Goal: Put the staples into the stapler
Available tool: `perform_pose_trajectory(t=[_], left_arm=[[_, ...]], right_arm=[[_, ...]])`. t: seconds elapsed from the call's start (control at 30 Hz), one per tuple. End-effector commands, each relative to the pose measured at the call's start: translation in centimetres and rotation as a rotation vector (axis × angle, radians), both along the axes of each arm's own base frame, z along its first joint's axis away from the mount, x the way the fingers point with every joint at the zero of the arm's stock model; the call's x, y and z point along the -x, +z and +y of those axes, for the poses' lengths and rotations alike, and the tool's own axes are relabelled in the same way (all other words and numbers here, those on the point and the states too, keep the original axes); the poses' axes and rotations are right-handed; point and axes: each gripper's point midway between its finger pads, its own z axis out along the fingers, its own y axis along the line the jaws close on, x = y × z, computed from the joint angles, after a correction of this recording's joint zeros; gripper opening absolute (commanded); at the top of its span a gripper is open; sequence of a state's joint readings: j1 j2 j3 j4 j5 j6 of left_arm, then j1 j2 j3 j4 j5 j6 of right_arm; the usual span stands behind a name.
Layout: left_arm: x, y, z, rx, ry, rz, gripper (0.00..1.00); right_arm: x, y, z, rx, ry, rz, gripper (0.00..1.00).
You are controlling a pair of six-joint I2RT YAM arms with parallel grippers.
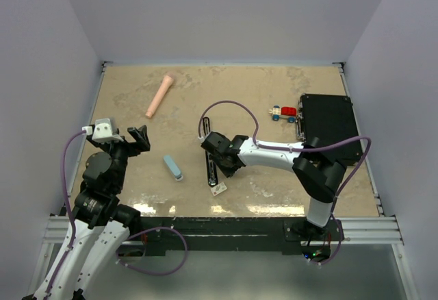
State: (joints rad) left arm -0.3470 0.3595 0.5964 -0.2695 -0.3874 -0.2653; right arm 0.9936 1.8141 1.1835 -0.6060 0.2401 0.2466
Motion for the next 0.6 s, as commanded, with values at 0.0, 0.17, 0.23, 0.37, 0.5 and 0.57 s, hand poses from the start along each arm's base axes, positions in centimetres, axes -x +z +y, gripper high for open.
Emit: perform_pose_trajectory(t=[0.0,0.17,0.23,0.37,0.5,0.57], left_arm=[[-0.1,1.0,0.1,-0.004,-0.001,-0.040,0.93],[-0.1,1.0,0.1,-0.003,0.001,-0.041,0.93],[-0.1,0.9,0.1,-0.004,-0.001,-0.039,0.93],[0.0,1.0,0.1,-0.003,-0.001,-0.043,0.93],[-0.1,0.9,0.1,-0.004,-0.001,-0.039,0.93],[-0.1,0.9,0.1,-0.004,0.001,-0.039,0.93]], right_arm=[[-0.7,0.6,1.0,-0.021,0.014,-0.015,0.28],[-0.8,0.9,1.0,-0.025,0.010,-0.021,0.24],[-0.9,1.3,1.0,-0.030,0.007,-0.030,0.22],[-1.1,2.3,1.1,-0.049,0.006,-0.048,0.16],[-1.4,3.8,1.1,-0.083,-0.013,-0.085,0.12],[-1.5,4.5,1.2,-0.102,-0.026,-0.105,0.10]])
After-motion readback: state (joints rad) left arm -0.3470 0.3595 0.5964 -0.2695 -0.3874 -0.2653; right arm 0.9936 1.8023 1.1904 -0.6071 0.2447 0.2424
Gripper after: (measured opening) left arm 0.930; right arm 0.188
